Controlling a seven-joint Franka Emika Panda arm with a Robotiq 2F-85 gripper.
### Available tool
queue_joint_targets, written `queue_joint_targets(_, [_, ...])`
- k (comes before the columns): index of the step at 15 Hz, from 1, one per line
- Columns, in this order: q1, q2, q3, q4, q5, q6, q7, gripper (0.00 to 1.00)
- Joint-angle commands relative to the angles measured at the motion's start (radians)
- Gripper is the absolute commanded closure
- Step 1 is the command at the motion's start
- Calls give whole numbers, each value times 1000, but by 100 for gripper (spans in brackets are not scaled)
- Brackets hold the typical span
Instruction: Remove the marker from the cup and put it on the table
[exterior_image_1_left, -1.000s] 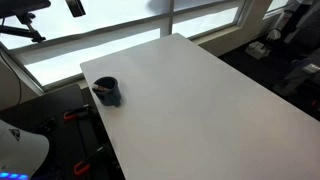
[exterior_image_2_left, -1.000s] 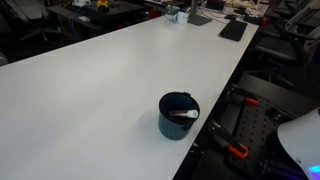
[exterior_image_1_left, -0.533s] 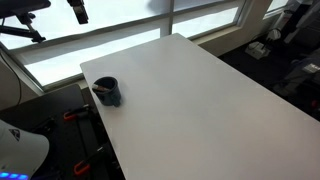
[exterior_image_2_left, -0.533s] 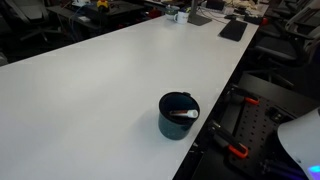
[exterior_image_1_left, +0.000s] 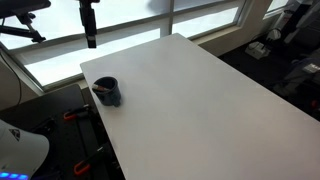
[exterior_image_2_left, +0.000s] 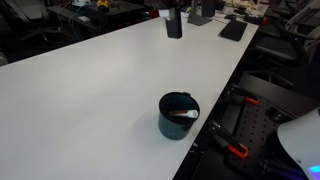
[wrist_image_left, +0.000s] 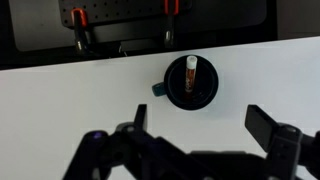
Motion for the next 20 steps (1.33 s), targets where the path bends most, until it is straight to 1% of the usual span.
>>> queue_joint_targets(1, [14,110,-29,18,36,2,-10,0])
queue_joint_targets(4, [14,181,-41,24,42,5,-7,0])
queue_joint_targets(13, [20,357,-67,59,-12,75,1,0])
queue_joint_targets(18, [35,406,-72,59,-15,169,-37,0])
queue_joint_targets(20, [40,425,-72,59,-2,198,-72,0])
